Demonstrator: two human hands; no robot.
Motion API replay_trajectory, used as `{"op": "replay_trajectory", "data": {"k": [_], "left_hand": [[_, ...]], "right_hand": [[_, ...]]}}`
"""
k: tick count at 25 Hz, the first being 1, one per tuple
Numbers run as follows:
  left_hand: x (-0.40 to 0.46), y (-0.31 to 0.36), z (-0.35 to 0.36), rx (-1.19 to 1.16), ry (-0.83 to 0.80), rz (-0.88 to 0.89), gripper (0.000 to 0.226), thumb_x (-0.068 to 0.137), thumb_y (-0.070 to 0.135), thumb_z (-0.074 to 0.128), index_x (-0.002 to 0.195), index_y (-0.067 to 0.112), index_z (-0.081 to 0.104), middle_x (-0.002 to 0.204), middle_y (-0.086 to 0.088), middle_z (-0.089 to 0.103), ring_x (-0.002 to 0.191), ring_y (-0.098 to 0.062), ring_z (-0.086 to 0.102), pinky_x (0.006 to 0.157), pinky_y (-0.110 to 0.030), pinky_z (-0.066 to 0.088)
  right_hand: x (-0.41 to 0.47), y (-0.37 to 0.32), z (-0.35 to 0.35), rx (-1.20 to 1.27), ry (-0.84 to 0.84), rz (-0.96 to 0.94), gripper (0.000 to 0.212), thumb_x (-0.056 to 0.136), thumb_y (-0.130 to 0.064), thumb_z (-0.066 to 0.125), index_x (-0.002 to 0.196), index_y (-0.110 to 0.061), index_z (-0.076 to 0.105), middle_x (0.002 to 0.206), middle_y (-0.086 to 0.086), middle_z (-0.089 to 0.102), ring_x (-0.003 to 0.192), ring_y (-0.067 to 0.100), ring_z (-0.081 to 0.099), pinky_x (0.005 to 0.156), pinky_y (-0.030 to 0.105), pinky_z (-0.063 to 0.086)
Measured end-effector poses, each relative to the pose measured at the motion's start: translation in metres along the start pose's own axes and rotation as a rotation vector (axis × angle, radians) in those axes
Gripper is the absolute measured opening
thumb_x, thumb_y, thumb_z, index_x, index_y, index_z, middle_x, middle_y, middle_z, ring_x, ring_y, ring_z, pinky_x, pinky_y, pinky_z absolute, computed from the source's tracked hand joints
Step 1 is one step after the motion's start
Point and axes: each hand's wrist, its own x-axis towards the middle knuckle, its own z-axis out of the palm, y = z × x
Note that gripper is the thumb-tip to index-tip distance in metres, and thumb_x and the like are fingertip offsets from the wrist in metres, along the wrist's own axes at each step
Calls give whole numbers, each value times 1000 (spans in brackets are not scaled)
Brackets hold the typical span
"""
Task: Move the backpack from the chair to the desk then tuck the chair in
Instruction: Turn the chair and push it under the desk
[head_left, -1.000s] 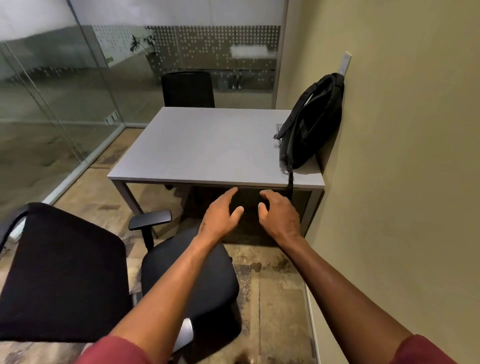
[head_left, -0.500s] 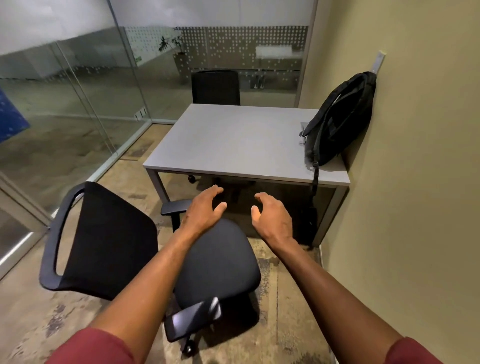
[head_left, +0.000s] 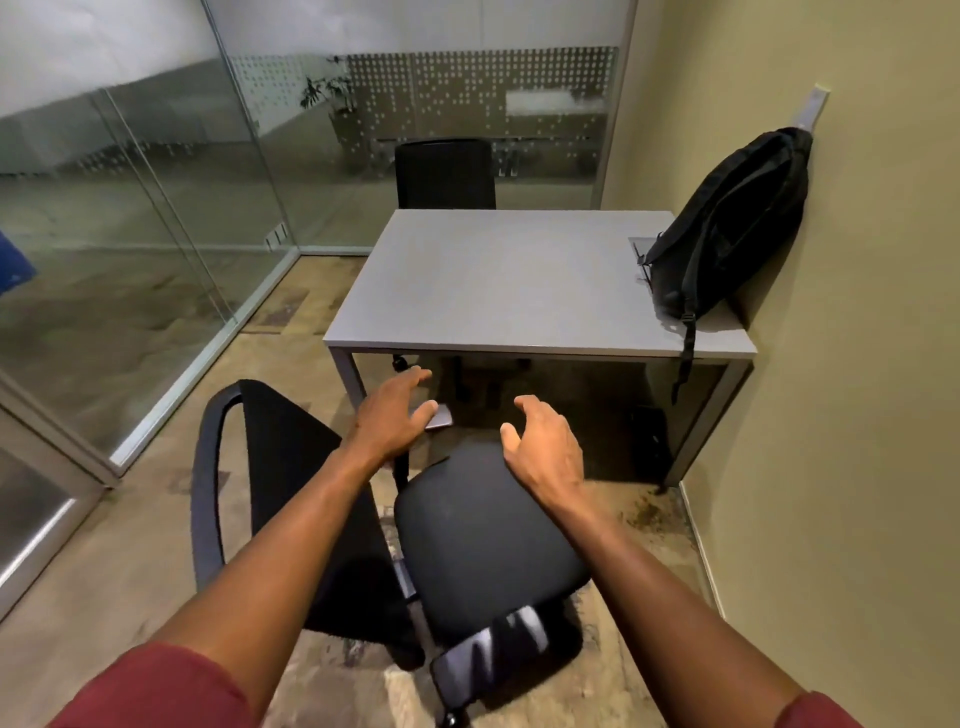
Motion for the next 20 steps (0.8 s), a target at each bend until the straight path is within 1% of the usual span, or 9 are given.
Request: {"op": "replay_trajectory", "data": {"k": [4, 8, 11, 13, 16, 18, 20], "left_hand": [[5, -82, -42, 39, -48, 35, 54, 93, 29, 63, 144, 17, 49, 151, -8, 48, 139, -26, 45, 113, -41, 36], [-5, -147, -75, 83, -114, 54, 51, 94, 31, 61, 142, 17, 51, 148, -8, 51, 136, -27, 48, 109, -40, 39], [-7, -189, -94, 131, -154, 66, 51, 95, 33, 59, 142, 15, 51, 151, -9, 48, 141, -26, 42, 114, -42, 35], [-9, -213, -100, 166, -196, 61, 51, 95, 34, 59, 142, 14, 50, 152, -10, 47, 144, -28, 38, 117, -45, 32], [-11, -242, -103, 204, -244, 20, 54, 96, 37, 57, 144, 15, 47, 152, -11, 45, 147, -29, 30, 117, -47, 29], [-15, -251, -101, 210, -263, 3, 56, 96, 36, 57, 146, 12, 45, 153, -12, 43, 148, -31, 28, 116, -46, 27], [-19, -255, -97, 230, -275, -5, 58, 97, 36, 57, 147, 10, 43, 154, -13, 41, 147, -31, 28, 117, -44, 25]], "right_hand": [[-13, -61, 64, 29, 9, 46, 45, 93, -31, 60, 135, -17, 52, 131, 6, 62, 120, 28, 57, 96, 45, 50], [-36, -120, 111, 60, -24, 104, 45, 93, -32, 57, 135, -17, 52, 130, 6, 62, 119, 28, 56, 93, 43, 49], [-48, -158, 136, 77, -61, 118, 46, 93, -33, 57, 135, -15, 52, 131, 7, 61, 120, 29, 55, 93, 43, 48], [-55, -175, 152, 89, -103, 116, 49, 93, -36, 57, 137, -15, 49, 133, 8, 59, 122, 30, 54, 95, 44, 47], [-64, -195, 173, 102, -182, 101, 57, 94, -42, 54, 143, -15, 43, 142, 9, 53, 129, 31, 48, 103, 45, 43], [-68, -204, 184, 87, -222, 75, 61, 96, -46, 52, 145, -13, 38, 146, 9, 48, 133, 31, 44, 108, 46, 39], [-71, -212, 193, 66, -271, 55, 64, 96, -50, 49, 146, -12, 36, 148, 11, 45, 134, 33, 42, 108, 47, 38]]}}
